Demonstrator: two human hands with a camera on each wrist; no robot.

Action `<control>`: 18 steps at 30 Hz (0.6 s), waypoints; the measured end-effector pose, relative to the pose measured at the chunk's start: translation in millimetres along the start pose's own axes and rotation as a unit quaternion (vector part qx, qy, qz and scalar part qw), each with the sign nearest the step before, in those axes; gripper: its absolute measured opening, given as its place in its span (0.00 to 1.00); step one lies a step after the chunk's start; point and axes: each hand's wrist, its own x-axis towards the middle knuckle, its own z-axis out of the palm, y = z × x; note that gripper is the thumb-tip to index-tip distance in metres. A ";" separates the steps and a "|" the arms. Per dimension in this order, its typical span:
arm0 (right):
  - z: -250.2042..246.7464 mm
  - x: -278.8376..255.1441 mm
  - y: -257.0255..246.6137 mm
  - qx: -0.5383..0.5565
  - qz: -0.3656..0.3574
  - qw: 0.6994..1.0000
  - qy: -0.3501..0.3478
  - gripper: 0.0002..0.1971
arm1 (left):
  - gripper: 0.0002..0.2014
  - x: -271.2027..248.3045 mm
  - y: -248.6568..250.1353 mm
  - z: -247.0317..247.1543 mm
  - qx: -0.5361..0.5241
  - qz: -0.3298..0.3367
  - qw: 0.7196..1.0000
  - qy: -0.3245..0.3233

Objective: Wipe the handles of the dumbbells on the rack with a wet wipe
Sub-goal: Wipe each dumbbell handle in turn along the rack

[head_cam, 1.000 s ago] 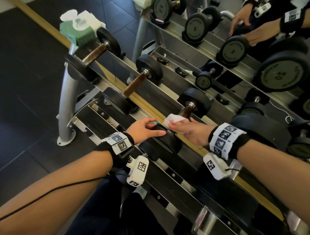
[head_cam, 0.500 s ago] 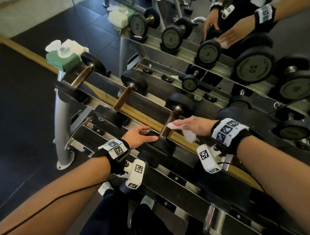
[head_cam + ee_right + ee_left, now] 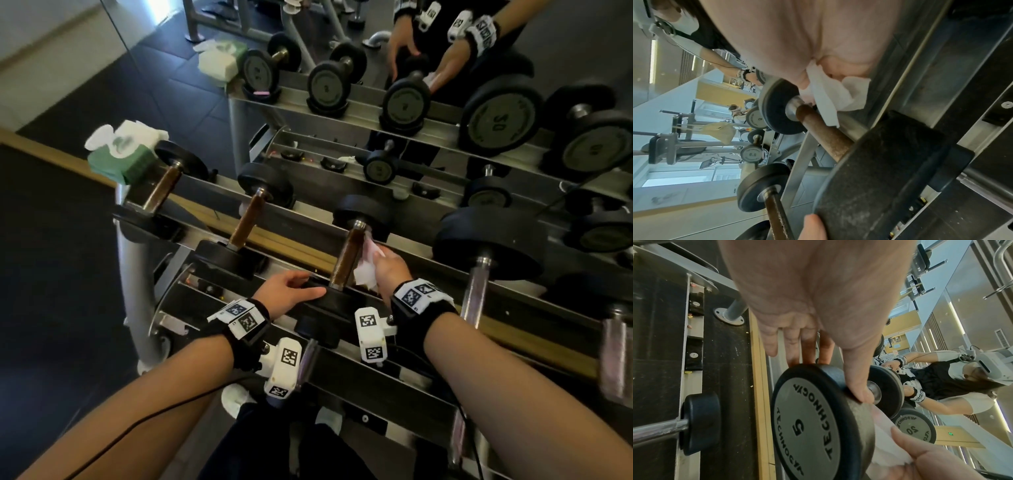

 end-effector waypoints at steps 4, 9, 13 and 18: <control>12.6 14.1 3.1 0.053 0.002 0.998 -0.024 0.17 | 0.35 3.7 1.9 -2.2 -0.008 -0.001 1.000 -0.007; 14.0 22.2 0.5 0.026 0.006 0.999 -0.024 0.21 | 0.32 5.7 2.8 -4.9 -0.005 0.000 1.000 -0.016; 17.9 13.8 2.4 -0.040 -0.017 0.998 -0.048 0.23 | 0.30 4.3 0.0 -2.1 -0.014 0.002 1.000 -0.004; 5.8 -10.3 11.1 -0.101 -0.009 0.990 -0.103 0.28 | 0.30 4.1 -1.8 -1.5 -0.026 0.003 1.000 -0.010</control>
